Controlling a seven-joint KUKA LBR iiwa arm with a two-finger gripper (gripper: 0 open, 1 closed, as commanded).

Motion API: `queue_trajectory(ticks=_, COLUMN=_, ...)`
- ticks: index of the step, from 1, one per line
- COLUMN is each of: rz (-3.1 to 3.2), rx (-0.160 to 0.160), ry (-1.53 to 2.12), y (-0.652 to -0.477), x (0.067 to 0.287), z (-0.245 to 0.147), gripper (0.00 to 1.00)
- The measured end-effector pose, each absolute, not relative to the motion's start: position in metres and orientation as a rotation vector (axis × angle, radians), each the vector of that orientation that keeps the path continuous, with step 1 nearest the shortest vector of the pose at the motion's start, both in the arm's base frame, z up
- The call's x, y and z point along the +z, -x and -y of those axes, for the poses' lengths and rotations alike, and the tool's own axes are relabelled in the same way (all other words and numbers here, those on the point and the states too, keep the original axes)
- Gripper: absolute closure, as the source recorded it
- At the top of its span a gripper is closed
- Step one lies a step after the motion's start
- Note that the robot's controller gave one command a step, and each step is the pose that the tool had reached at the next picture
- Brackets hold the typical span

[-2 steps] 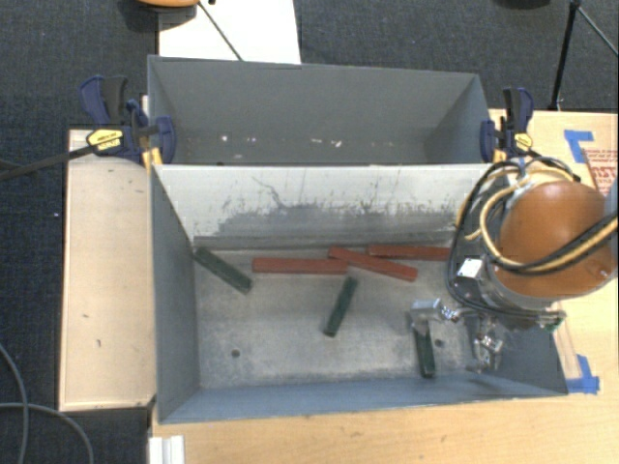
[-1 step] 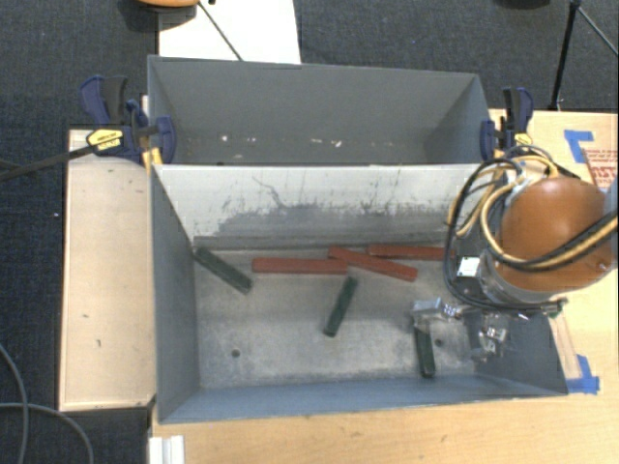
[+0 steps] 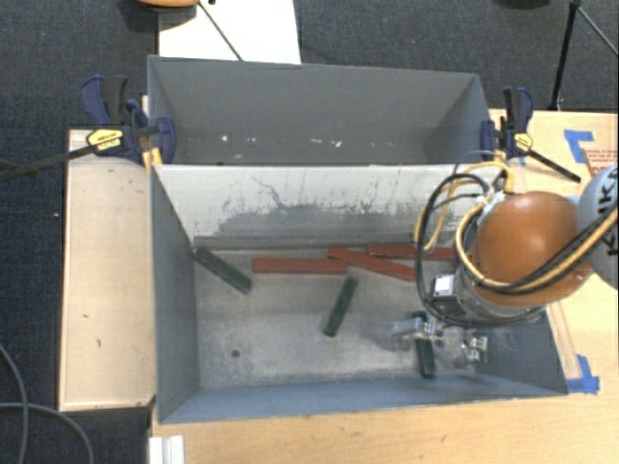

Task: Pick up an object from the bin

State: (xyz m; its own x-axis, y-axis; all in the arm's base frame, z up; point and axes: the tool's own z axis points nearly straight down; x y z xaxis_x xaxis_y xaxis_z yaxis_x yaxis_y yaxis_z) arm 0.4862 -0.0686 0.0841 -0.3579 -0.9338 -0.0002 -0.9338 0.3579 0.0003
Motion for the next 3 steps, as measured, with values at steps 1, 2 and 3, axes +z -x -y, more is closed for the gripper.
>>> queue_trajectory(ticks=1, rz=-2.493, rx=0.002, ry=1.908, y=-0.514, x=0.07, z=0.046, gripper=1.0)
queue_trajectory(ticks=2, rz=-2.495, rx=0.002, ry=1.907, y=-0.514, x=0.07, z=0.046, gripper=1.0)
queue_trajectory(ticks=3, rz=-2.455, rx=0.0, ry=1.956, y=-0.477, x=0.214, z=0.038, gripper=1.0)
